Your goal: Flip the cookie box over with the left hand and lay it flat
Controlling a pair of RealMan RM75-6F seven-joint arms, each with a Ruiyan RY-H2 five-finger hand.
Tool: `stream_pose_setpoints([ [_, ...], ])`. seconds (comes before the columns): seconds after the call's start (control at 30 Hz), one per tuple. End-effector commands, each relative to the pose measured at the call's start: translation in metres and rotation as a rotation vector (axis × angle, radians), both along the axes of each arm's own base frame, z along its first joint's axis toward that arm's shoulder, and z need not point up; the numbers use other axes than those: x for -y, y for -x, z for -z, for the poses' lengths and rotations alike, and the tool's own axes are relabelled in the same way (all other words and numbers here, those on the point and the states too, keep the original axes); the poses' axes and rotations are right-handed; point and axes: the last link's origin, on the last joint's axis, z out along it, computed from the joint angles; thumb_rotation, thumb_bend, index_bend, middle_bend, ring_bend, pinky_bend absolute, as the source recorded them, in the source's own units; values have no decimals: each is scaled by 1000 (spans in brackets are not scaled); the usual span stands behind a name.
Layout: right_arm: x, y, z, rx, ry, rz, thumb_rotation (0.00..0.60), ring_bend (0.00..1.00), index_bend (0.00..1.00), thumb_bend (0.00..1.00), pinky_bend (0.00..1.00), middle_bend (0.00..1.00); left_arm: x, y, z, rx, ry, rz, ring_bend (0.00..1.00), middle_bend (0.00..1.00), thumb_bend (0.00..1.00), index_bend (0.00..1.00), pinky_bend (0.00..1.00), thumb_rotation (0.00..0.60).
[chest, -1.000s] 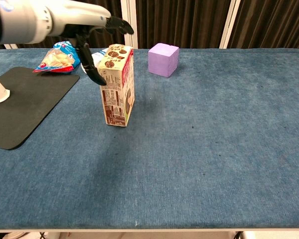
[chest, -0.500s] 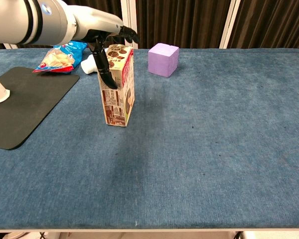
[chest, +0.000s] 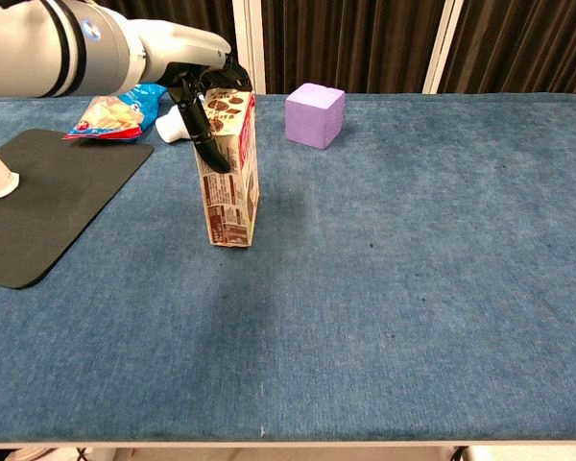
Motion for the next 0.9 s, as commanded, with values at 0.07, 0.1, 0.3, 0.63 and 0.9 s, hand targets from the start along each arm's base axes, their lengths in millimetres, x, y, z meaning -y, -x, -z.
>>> stream_pose_setpoints([
  [0.07,-1,0,-1,-1,3,-1,600,0,0,278,0,0,1,4,-10,133,8,-26,405,433,16,382,376,600],
  [0.1,-1,-1,-1,0,3,-2,600,0,0,277,0,0,1,4,-12,179,15,-35,404,433,19,382,376,600],
  [0.3,-2,-2,0,0,2,-5,600,0,0,277,0,0,1,16,-10,532,62,-118,381,431,23,382,302,600],
  [0.63,-2,-2,0,-1,2,-4,600,0,0,277,0,0,6,46,51,879,80,-204,295,425,0,382,98,600],
  [0.9,-2,-2,0,2,0,5,600,0,0,277,0,0,5,58,87,872,17,-109,256,422,0,382,26,600],
])
